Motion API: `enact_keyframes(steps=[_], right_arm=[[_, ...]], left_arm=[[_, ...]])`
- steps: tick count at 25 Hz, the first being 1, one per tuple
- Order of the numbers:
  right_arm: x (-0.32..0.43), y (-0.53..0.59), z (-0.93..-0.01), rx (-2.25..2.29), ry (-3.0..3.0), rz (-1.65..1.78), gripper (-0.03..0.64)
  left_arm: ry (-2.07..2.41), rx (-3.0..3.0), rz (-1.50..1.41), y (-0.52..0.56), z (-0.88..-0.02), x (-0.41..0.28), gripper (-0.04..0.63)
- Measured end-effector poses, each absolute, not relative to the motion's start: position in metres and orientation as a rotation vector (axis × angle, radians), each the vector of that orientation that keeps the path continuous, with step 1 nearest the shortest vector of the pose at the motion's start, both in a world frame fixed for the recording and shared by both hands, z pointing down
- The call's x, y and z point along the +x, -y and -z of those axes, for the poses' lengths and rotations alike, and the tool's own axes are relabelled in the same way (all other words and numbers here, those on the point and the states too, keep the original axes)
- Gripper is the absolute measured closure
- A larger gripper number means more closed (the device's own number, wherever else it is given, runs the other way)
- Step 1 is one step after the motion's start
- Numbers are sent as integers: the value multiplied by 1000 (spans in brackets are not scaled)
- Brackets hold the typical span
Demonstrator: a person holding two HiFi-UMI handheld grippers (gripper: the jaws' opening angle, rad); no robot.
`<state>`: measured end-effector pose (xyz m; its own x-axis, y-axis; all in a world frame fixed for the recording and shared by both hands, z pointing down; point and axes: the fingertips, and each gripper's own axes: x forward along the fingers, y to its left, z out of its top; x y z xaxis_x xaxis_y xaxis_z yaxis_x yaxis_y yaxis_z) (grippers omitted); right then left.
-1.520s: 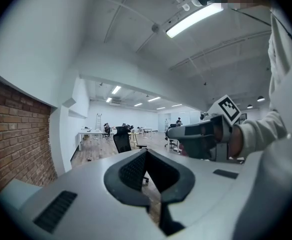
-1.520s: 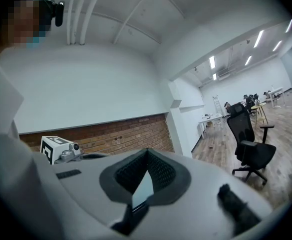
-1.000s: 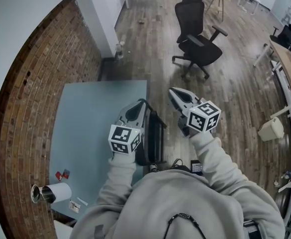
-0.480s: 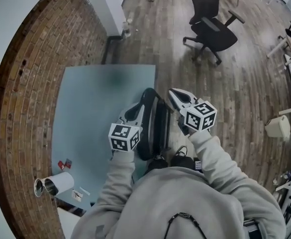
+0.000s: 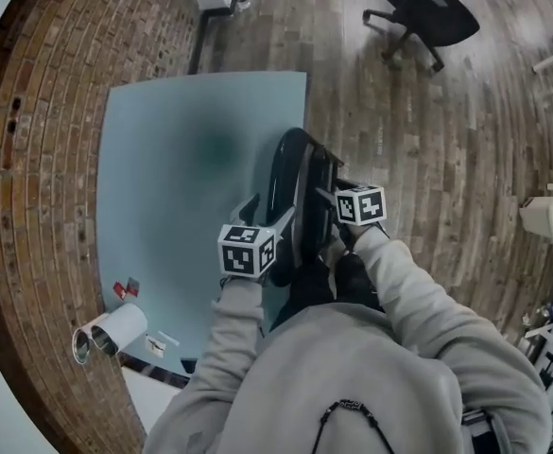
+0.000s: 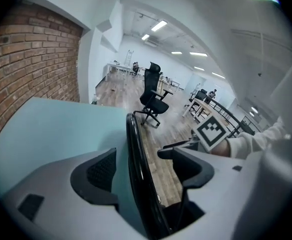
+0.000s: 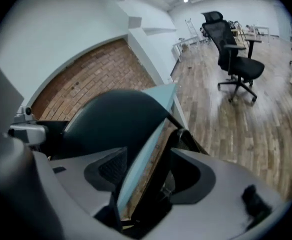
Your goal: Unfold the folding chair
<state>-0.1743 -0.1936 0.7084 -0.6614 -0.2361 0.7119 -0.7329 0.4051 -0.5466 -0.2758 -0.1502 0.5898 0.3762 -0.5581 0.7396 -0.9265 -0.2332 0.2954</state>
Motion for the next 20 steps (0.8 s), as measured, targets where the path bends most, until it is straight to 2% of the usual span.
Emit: enact_keyframes(steps=[6,15,20], right_arm=[[-198,155,-801,720,1902,-1281,334],[-219,161,-877,810,1749,-1275,331],[-237,160,-900,759,1787,-1279,344]], left_arm=[[1195,1845,-667,138,-627,-268,245],[1027,1829,-657,126,-650,-252,249],[1119,1770,-688,127,-655,-259,404]])
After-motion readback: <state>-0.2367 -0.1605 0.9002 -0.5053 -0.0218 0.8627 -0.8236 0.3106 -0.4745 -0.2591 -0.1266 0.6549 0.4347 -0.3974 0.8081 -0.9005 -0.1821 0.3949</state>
